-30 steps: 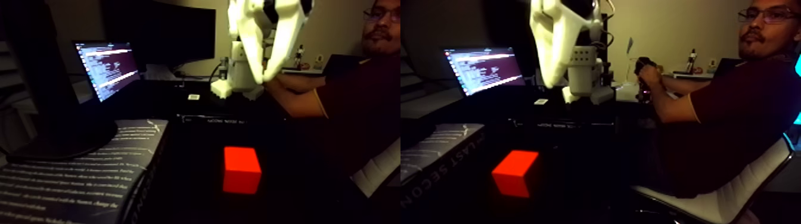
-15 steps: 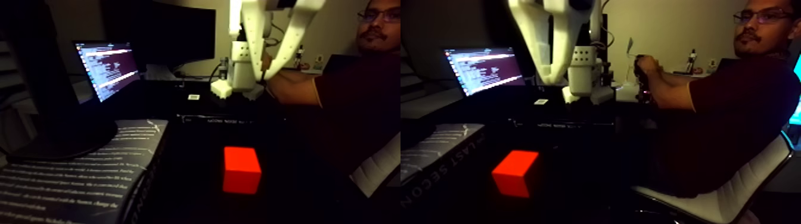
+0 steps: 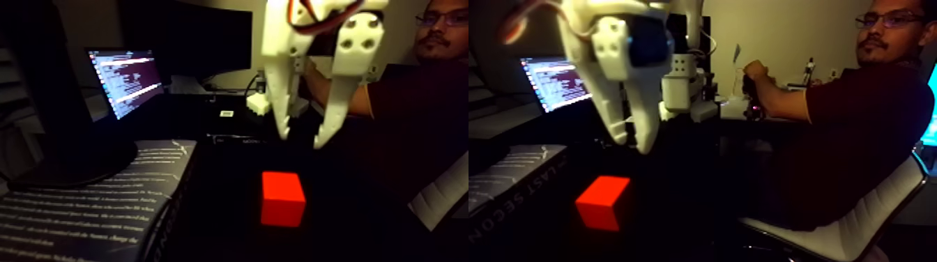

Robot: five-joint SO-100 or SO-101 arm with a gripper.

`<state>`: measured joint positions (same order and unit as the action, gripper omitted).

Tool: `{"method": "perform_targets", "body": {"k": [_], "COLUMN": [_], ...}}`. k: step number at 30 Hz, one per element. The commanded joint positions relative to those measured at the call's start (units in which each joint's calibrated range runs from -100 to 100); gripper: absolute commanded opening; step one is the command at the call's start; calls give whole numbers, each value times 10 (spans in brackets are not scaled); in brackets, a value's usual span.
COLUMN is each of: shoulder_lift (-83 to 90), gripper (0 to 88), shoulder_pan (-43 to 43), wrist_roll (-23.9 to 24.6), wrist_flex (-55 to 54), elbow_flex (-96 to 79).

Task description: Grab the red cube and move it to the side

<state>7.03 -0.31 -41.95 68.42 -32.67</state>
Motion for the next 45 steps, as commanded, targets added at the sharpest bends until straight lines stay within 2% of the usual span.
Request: {"method": "perform_targets", "body": {"k": [1,5,9,20,35,45], "shoulder_lift": [-13,-36,-52,-81,-143,-174], "gripper": [132,141,197,211,211,220], "shoulder_pan": [16,31,36,56,40,40], "wrist_roll": [-2,-18,-33,-108,-74,-69], "wrist_flex": [0,45,78,111,62,60], "elbow_flex": [49,105,143,145,170,205]}}
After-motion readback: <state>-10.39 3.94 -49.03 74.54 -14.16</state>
